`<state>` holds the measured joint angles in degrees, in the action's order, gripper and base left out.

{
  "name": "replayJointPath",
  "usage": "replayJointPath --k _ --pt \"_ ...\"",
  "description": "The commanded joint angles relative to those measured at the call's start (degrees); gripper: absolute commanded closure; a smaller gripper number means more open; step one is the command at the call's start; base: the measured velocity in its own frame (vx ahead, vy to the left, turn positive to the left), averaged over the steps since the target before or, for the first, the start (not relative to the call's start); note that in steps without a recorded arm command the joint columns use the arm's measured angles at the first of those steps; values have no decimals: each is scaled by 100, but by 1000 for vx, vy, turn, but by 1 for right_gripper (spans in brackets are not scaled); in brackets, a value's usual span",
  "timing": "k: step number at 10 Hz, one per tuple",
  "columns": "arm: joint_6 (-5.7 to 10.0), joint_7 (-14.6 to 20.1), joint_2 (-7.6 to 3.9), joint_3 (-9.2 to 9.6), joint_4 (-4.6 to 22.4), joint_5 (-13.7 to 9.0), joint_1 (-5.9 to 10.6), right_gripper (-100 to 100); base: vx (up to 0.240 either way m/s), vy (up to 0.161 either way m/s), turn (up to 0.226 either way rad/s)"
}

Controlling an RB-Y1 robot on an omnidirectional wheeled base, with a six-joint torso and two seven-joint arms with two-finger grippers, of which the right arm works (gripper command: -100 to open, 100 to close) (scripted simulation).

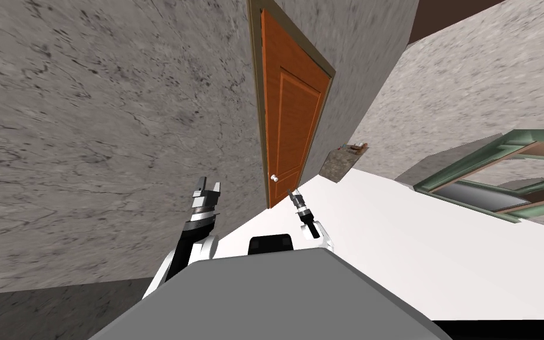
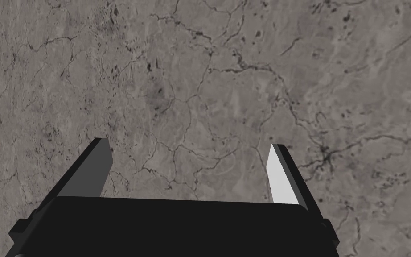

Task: Pull the door open

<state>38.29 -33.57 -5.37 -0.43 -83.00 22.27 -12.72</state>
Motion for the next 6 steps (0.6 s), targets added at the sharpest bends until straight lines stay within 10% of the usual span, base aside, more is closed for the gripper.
replayJointPath --k 1,6 --pt "96 -220 -3 -8 277 95 90 -100 96 -7 40" --pt "351 -843 21 -13 1040 388 351 -100 98 -23 33"
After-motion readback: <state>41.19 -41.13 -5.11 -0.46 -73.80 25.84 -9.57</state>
